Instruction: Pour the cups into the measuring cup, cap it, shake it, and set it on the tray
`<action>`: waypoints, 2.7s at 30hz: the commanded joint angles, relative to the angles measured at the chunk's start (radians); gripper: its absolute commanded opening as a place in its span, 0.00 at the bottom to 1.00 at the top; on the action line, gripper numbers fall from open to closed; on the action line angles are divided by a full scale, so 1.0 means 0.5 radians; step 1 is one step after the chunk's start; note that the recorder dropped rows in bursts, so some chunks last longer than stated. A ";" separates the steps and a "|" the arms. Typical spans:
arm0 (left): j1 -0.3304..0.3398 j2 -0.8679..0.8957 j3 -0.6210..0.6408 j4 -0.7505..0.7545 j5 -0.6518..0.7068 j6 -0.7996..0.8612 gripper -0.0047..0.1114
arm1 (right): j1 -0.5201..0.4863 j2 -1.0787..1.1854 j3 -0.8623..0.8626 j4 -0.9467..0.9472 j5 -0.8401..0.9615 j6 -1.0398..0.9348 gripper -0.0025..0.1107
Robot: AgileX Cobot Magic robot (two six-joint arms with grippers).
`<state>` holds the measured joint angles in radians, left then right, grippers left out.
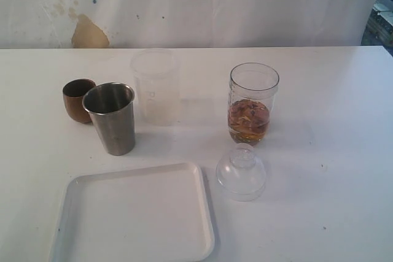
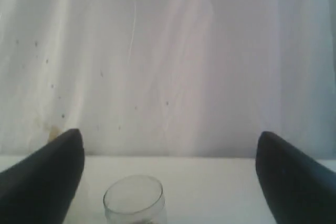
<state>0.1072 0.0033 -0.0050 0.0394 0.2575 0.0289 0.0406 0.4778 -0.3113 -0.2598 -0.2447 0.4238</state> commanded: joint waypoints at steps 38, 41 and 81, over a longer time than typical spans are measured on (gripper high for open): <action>0.002 -0.007 0.010 0.011 -0.020 -0.003 0.04 | -0.004 2.767 -0.261 -1.102 -1.684 -0.542 0.73; 0.002 -0.007 0.010 0.011 -0.020 -0.003 0.04 | -0.004 2.859 -0.296 -1.106 -1.707 -0.542 0.73; 0.002 -0.007 0.010 0.011 -0.020 -0.003 0.04 | -0.004 1.558 -0.816 -1.462 -0.582 0.788 0.02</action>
<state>0.1072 0.0033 -0.0050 0.0394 0.2575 0.0289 0.0406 1.2420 -0.6470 -0.9966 -0.6128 0.7875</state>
